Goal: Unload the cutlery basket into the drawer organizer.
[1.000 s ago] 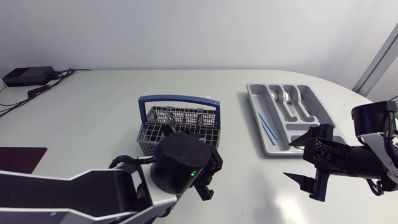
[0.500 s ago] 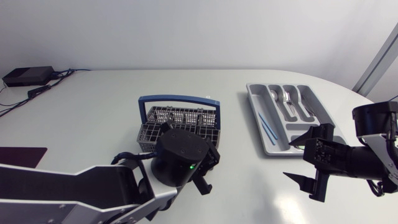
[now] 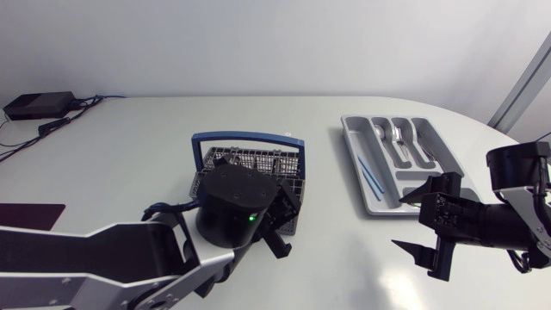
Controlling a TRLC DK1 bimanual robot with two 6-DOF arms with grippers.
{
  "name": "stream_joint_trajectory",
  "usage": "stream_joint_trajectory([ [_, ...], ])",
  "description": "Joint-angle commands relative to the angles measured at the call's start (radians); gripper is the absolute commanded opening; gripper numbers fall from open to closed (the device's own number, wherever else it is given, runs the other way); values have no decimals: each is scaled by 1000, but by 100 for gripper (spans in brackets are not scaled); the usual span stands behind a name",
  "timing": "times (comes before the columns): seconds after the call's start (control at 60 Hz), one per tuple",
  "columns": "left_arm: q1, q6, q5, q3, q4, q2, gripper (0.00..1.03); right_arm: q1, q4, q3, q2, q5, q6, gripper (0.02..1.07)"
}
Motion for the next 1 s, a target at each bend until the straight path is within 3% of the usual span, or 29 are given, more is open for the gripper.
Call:
stream_joint_trajectory([
  [0.0,6,33,-12,-7,19,-41,19,8,-3,-30,-4,9,15,103],
  [0.283,7,73,-3,-24,20,-89,19,23,2,-45,5,15,15,103],
  [0.333,7,98,33,-44,20,-107,21,23,2,-46,5,15,15,103],
  [0.483,70,234,251,-79,-32,-206,37,23,7,-59,6,18,9,103],
  [0.567,145,285,404,-13,-185,-242,42,31,17,-68,8,18,9,103],
  [0.683,245,334,553,140,-412,-210,47,44,16,-68,8,19,12,103],
  [0.85,294,466,646,274,-586,-135,47,51,13,-68,5,19,12,103],
  [0.983,299,593,654,354,-713,-66,47,51,16,-69,11,19,10,103],
])
